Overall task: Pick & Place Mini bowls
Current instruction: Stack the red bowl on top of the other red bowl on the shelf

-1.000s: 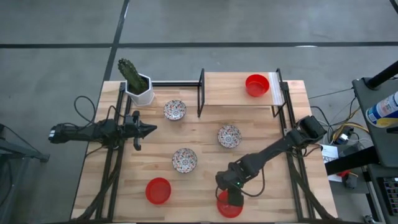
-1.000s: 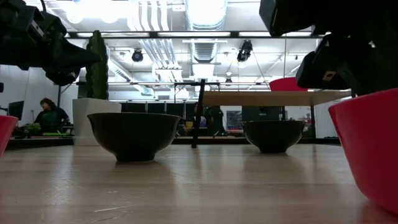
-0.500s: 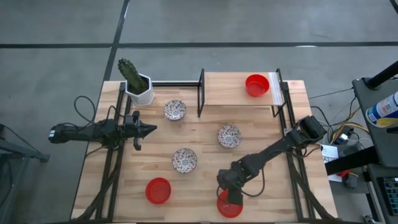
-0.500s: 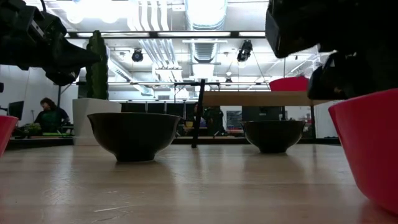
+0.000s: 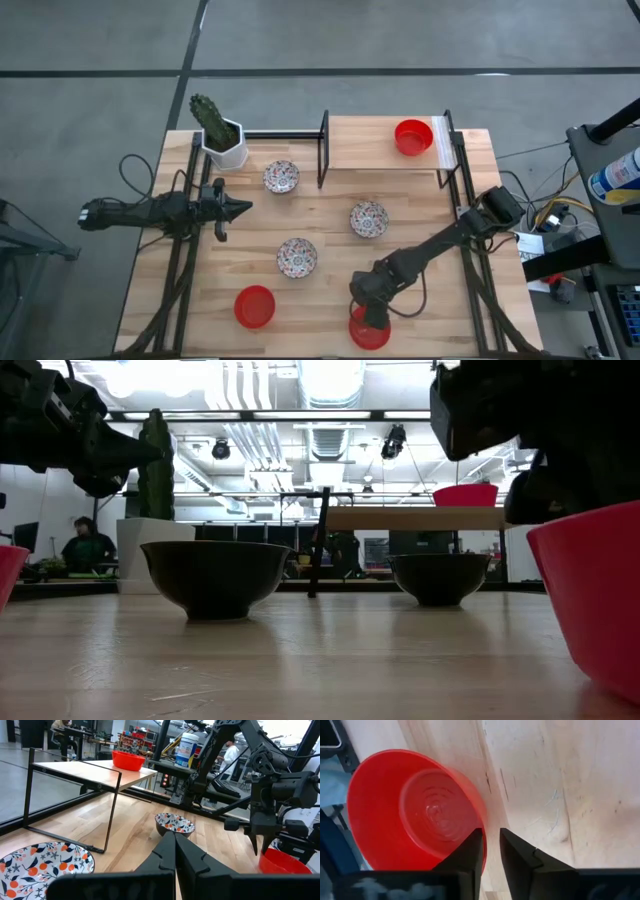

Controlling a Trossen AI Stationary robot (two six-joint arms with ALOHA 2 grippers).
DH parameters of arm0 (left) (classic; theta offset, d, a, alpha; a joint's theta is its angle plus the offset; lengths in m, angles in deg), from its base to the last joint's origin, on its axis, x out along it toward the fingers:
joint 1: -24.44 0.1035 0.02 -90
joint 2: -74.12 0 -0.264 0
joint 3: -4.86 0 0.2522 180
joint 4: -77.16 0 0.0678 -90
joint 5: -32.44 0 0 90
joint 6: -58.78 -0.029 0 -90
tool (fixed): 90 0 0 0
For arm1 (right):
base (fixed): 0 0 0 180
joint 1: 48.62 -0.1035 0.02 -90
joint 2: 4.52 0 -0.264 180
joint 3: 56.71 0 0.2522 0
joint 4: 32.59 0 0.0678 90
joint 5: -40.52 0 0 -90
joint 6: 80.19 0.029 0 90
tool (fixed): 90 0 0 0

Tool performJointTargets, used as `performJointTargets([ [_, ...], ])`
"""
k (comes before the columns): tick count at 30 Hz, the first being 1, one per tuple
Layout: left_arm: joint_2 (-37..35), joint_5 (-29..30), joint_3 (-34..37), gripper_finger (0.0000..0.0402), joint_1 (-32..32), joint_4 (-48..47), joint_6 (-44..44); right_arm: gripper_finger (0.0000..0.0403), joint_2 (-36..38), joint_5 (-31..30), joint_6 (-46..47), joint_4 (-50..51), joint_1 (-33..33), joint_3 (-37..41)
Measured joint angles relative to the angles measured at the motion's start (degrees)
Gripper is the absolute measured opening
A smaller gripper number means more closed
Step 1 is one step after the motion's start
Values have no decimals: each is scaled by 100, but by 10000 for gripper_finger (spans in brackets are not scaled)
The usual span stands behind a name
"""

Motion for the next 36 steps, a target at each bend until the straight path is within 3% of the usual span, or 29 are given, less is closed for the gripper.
performJointTargets([
  [6,2,0,-2,0,1,0,1,13,0,6,1022,12,2,29],
  [18,0,1,-2,0,0,-1,2,9,55,12,1995,40,65,-60],
  [26,2,1,0,0,2,1,2,9,81,13,1916,536,355,-558],
  [36,0,-1,-2,0,2,1,2,9,85,13,1123,1785,972,-1590],
])
